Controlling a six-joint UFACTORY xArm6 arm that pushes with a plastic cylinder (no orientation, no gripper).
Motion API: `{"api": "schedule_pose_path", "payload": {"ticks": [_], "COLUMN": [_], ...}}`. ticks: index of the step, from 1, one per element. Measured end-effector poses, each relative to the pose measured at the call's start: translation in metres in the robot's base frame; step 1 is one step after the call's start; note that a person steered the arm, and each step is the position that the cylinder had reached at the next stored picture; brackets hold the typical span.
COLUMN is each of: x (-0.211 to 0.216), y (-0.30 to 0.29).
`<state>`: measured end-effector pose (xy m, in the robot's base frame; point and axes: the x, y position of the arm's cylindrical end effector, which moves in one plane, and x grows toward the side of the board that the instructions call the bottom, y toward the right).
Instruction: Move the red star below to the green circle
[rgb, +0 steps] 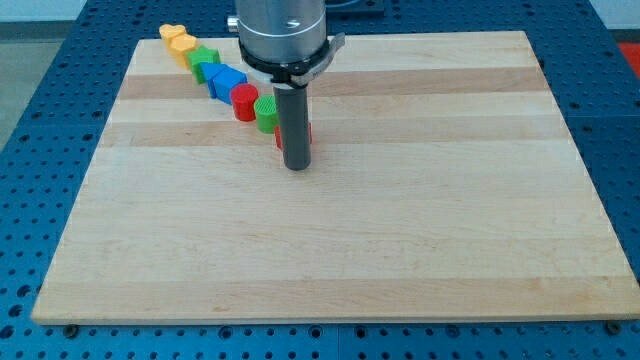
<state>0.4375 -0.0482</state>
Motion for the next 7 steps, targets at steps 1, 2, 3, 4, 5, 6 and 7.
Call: {"api": "schedule_pose_path", "payload": {"ticks": [1,2,3,4,5,6,7], "x": [-0.001,-0.001,-0.004,-0.009,-0.01,-0.015,-0.027], "y": [-0.011,-0.014,-0.014,-0.014,-0.014,-0.014,-0.014]}}
